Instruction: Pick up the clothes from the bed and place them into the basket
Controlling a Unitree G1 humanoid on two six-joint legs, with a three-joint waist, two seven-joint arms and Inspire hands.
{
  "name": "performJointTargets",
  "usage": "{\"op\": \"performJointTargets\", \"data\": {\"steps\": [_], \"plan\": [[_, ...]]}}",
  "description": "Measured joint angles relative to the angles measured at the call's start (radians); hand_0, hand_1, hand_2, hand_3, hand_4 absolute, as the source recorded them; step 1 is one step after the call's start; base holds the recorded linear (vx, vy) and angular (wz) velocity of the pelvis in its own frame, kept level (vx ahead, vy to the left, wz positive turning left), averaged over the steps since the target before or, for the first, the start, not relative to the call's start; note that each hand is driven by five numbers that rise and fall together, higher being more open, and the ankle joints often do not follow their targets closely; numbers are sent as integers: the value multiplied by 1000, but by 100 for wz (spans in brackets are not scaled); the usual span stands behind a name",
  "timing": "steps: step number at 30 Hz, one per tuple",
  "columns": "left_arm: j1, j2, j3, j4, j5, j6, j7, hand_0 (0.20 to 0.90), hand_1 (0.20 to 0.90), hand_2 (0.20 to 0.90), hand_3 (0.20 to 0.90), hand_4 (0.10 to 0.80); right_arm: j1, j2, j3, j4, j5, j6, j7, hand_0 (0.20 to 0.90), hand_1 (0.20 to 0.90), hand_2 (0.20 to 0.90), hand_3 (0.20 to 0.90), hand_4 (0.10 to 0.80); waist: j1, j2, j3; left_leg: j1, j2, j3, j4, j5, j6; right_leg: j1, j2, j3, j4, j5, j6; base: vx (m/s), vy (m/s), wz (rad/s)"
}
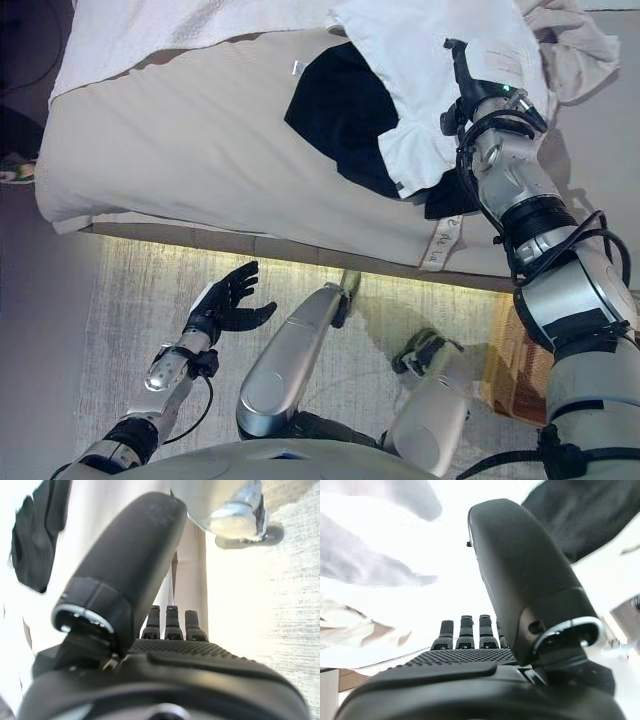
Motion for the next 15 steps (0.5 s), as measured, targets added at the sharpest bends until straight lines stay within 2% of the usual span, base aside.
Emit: {"op": "performJointTargets", "data": {"steps": [3, 8, 9, 10, 11, 12, 13, 14, 15], "plan": [[-1, 24, -1, -70, -38, -2, -11, 900, 900, 900, 900, 800, -30, 0, 21, 45, -8, 14, 27, 900, 900, 900, 900, 800, 0, 2, 2, -80, -3, 0, 55, -17, 5, -83, -13, 25, 60, -3, 3, -44, 28, 7], [-1, 47, -29, -113, -80, -6, -15, 900, 900, 900, 900, 800, -75, 0, 68, 114, -41, 46, 71, 900, 900, 900, 900, 800, 1, 5, 4, -179, -3, 1, 88, -18, 4, -193, -5, 58, 115, -6, 7, -25, 11, 10], [-2, 48, -29, -129, -88, -8, -15, 900, 900, 900, 900, 800, -97, 0, 68, 142, -49, 54, 73, 900, 900, 900, 900, 800, 2, 7, 5, -207, -3, 0, 84, -17, 2, -226, 7, 70, 121, -6, 7, -7, -11, 31], [-3, 48, -30, -135, -95, -16, -17, 900, 900, 900, 900, 800, -113, -1, 68, 168, -49, 62, 73, 900, 900, 900, 900, 800, 1, 6, 5, -229, -3, 3, 84, -17, -17, -253, 12, 81, 123, -7, 5, -22, -17, 32], [-1, 48, -31, -137, -101, -20, -18, 900, 900, 900, 900, 800, -120, 0, 68, 179, -49, 64, 72, 759, 759, 759, 735, 635, 2, 6, 6, -240, -5, 7, 101, -22, -28, -263, 7, 89, 126, -9, 2, -39, -22, 14], [15, 49, -35, -141, -112, -21, -18, 900, 900, 900, 900, 800, -124, 0, 70, 185, -50, 68, 72, 526, 526, 526, 464, 364, 10, 17, 10, -254, 4, -1, 134, -36, -27, -269, 13, 90, 152, -9, 3, -40, -23, -10], [28, 50, -38, -148, -125, -21, -16, 900, 900, 900, 900, 800, -137, -1, 80, 194, -50, 69, 72, 479, 479, 479, 409, 309, 18, 18, 10, -265, 7, -7, 146, -35, -28, -282, 23, 93, 164, -9, 3, -38, -28, -15], [30, 50, -42, -151, -128, -21, -18, 900, 900, 900, 900, 800, -164, -3, 89, 209, -50, 69, 72, 300, 300, 300, 200, 100, 17, 18, 10, -278, 11, -6, 134, -35, -28, -296, 29, 89, 162, -9, 3, -24, -35, -3], [28, 52, -50, -157, -128, -21, -20, 900, 900, 900, 900, 800, -182, -10, 91, 218, -50, 70, 72, 300, 300, 300, 200, 100, 15, 18, 11, -286, 13, -1, 125, -33, -31, -308, 33, 94, 160, -9, 2, -22, -33, 12]]}}
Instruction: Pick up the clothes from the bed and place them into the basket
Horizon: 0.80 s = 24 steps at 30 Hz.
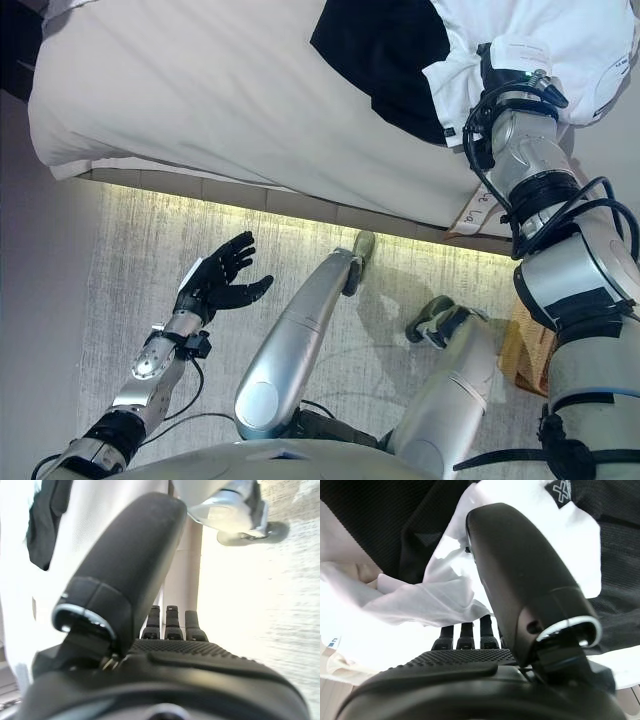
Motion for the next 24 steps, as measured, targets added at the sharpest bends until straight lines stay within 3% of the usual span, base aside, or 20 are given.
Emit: {"op": "performJointTargets", "data": {"steps": [1, 2, 3, 4, 9, 12, 14, 24], "plan": [[0, 1, -1, -4, 0, 0, -3, 900, 900, 900, 900, 800, -5, -6, 0, 0, 0, 1, -1, 300, 300, 300, 200, 100, -2, 0, 0, -2, 0, 3, -3, 2, -4, -5, 0, 5, 0, -1, -2, -10, -43, 28], [-1, 1, -2, -5, 0, -1, -11, 900, 900, 900, 900, 800, -10, -19, 0, 1, 0, 0, -2, 300, 300, 300, 200, 100, -8, -1, 0, -5, -3, 13, 12, -2, -24, -7, -15, 13, -3, -3, -8, -2, -39, 14], [14, 2, -1, -6, -1, -2, -16, 900, 900, 900, 900, 800, -10, -19, 5, 4, 2, -2, -1, 300, 300, 300, 200, 100, -5, 1, 0, -15, -3, -4, 151, -41, 3, -3, -19, 13, 15, -3, -7, -6, -64, -25], [38, 3, -3, -3, -12, -1, -16, 900, 900, 900, 900, 800, -13, -20, 13, -7, 2, -8, -3, 300, 300, 300, 200, 100, 4, 0, 0, 23, 1, -22, 170, -82, 16, 0, -5, 14, 29, -1, -5, -5, -44, -42], [27, 10, -6, -28, -22, -2, -16, 900, 900, 900, 900, 800, -15, -41, 12, 12, 2, -8, 0, 300, 300, 300, 200, 100, -17, 0, 0, 53, -14, -12, 128, -66, 19, 21, 5, 33, 15, -2, -6, -1, -35, 10], [25, 16, -7, -37, -21, 0, -16, 900, 900, 900, 900, 800, -11, -39, 13, 14, 3, -18, 2, 300, 300, 300, 200, 100, -10, 0, 0, 82, -12, -17, 111, -65, 20, 56, 7, 20, -7, 2, -11, 3, -26, 2], [29, 16, -9, -36, -21, 0, -17, 900, 900, 900, 900, 800, -3, -38, 13, 14, 3, -22, 4, 300, 300, 300, 200, 100, -9, 0, 0, 122, -8, -12, 79, -47, 35, 97, 12, 7, -36, 3, -11, 9, -12, -2], [2, 15, -8, -32, -16, 23, -36, 900, 900, 900, 900, 800, 42, -47, 0, 17, 46, -62, 27, 300, 300, 300, 200, 100, -19, -10, 0, 451, 28, -4, -154, -13, 22, 411, 66, -36, -283, 66, 8, 52, -27, -13]]}}
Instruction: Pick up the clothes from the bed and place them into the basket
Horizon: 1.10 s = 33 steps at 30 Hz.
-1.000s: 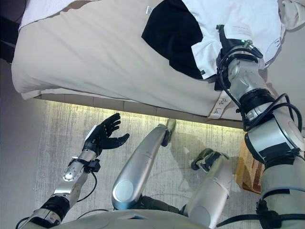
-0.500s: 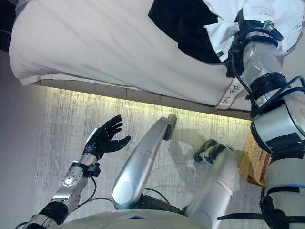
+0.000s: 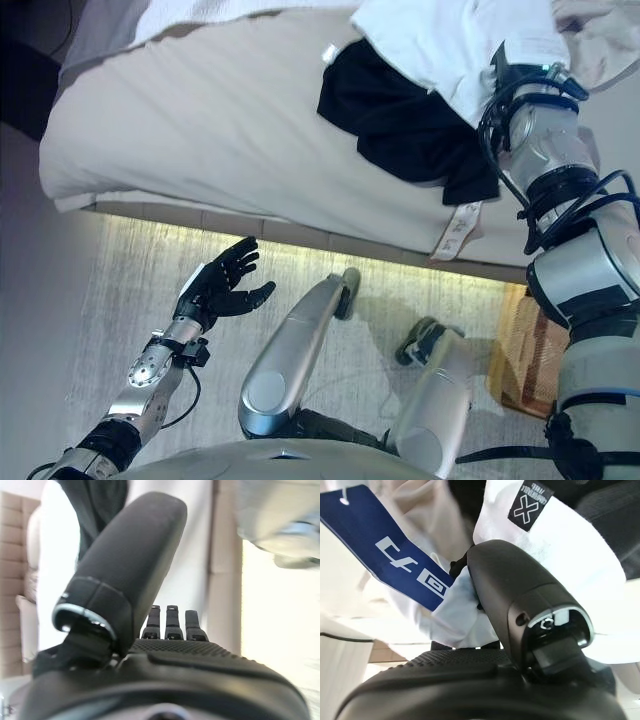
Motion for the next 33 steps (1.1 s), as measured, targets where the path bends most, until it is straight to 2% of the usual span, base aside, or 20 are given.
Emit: {"op": "performJointTargets", "data": {"steps": [3, 7, 9, 12, 14, 18, 20, 24, 28, 29, 30, 31, 33], "plan": [[-11, 0, 2, -1, 1, 18, 2, 900, 900, 900, 900, 800, 0, -8, -30, 2, 41, -7, 12, 300, 300, 300, 200, 100, 0, -3, -1, 79, 12, 4, -73, 21, -5, 70, 25, -10, -76, 29, 0, 65, -26, -14], [-12, 0, 6, 1, 22, 37, 1, 900, 900, 900, 900, 800, 0, -42, -40, 9, 69, -25, 25, 300, 300, 300, 200, 100, -4, -11, -4, 184, 14, 7, -173, 46, -21, 161, 35, -29, -153, 47, 1, 80, -40, -7], [-13, 1, 21, 1, 30, 48, 1, 900, 900, 900, 900, 800, -1, -49, -55, 9, 76, -31, 28, 300, 300, 300, 200, 100, -4, -23, -10, 223, 20, 9, -220, 61, -22, 194, 49, -33, -196, 59, 4, 51, -22, -9], [-16, 3, 44, 11, 42, 70, 2, 900, 900, 900, 900, 800, -1, -65, -93, 14, 108, -41, 61, 300, 300, 300, 200, 100, -10, -50, -24, 313, 32, 11, -321, 94, -31, 277, 70, -73, -285, 95, -4, 134, -42, -9], [-17, 3, 59, 26, 57, 91, 1, 900, 900, 900, 900, 800, -1, -80, -125, 14, 128, -47, 77, 300, 300, 300, 200, 100, -16, -65, -35, 371, 37, 13, -381, 110, -42, 333, 88, -78, -345, 106, 6, 154, -45, -5], [-14, 5, 78, 59, 79, 108, -1, 900, 900, 900, 900, 800, -1, -114, -145, 30, 135, -52, 103, 300, 300, 300, 200, 100, -23, -105, -103, 397, 49, 12, -447, 131, -49, 367, 118, -90, -432, 131, 10, 115, -28, -1], [-21, 4, 79, 78, 96, 108, 0, 900, 900, 900, 900, 800, -1, -146, -145, 36, 136, -68, 106, 300, 300, 300, 200, 100, -25, -107, -107, 444, 53, 11, -477, 136, -50, 423, 132, -99, -482, 144, 12, 70, -25, -1], [-10, 4, 77, 84, 114, 109, -1, 900, 900, 900, 900, 800, -1, -148, -146, 87, 164, -66, 111, 300, 300, 300, 200, 100, -25, -113, -156, 444, 53, 11, -488, 136, -50, 433, 138, -104, -505, 145, 12, 28, -25, 2], [-10, 5, 78, 85, 115, 108, -1, 900, 900, 900, 900, 800, 10, -148, -193, 115, 262, -21, 123, 300, 300, 300, 200, 100, -26, -111, -164, 453, 55, 0, -488, 136, -50, 460, 146, -117, -527, 145, 11, 24, -15, 10], [-8, 4, 77, 90, 115, 108, -2, 900, 900, 900, 900, 800, 10, -148, -203, 129, 276, -10, 127, 476, 476, 476, 406, 306, -26, -111, -164, 453, 56, -2, -488, 136, -50, 464, 148, -124, -529, 145, 11, 2, -4, 6], [-7, 4, 77, 91, 115, 108, -2, 900, 900, 900, 900, 800, 10, -148, -209, 137, 281, -3, 129, 476, 476, 476, 406, 306, -26, -111, -164, 453, 57, -3, -488, 136, -50, 465, 148, -126, -530, 145, 11, -4, -4, 10], [-2, 4, 77, 91, 115, 108, -2, 900, 900, 900, 900, 800, 12, -148, -230, 157, 283, 19, 131, 900, 900, 900, 900, 800, -25, -111, -164, 453, 57, -4, -488, 136, -50, 469, 149, -128, -533, 145, 11, -25, 1, 10], [9, 4, 77, 96, 115, 108, -1, 900, 900, 900, 900, 800, 12, -148, -232, 186, 283, 54, 133, 900, 900, 900, 900, 800, -26, -110, -164, 454, 57, -3, -487, 136, -50, 474, 150, -131, -539, 145, 11, -31, 4, 5]]}}
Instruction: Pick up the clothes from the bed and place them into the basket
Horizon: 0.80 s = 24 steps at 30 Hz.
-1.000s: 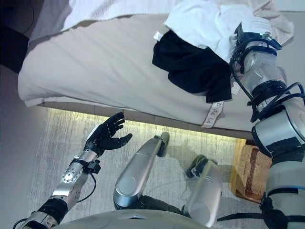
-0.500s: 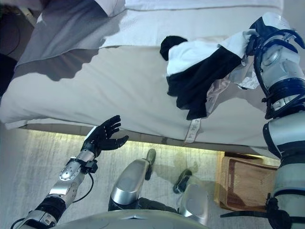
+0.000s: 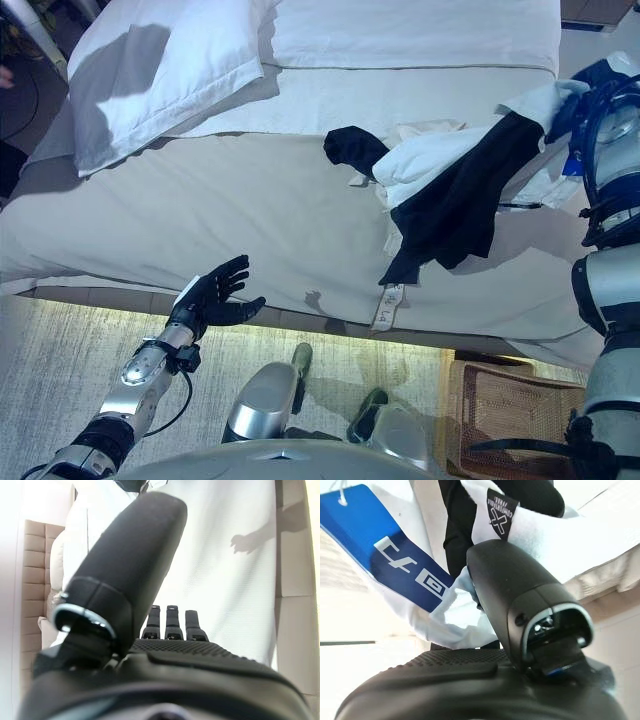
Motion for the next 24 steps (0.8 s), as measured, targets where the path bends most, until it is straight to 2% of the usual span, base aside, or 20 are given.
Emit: {"op": "performJointTargets", "data": {"steps": [8, 24], "plan": [[19, 0, 0, 12, 0, 0, 2, 900, 900, 900, 900, 800, 32, 0, -26, 17, 0, 31, 45, 900, 900, 900, 900, 800, -8, 1, 0, 0, -1, 1, -2, 0, 0, 5, 1, 1, -15, 0, 0, -8, 2, -1], [20, 0, 0, 12, 0, 0, 0, 900, 900, 900, 900, 800, 35, 0, -26, 16, -17, -7, 70, 900, 900, 900, 900, 800, -17, 2, -1, -1, -1, 2, -2, 0, 0, 3, 2, 1, -16, 0, 0, 0, 0, 0]]}}
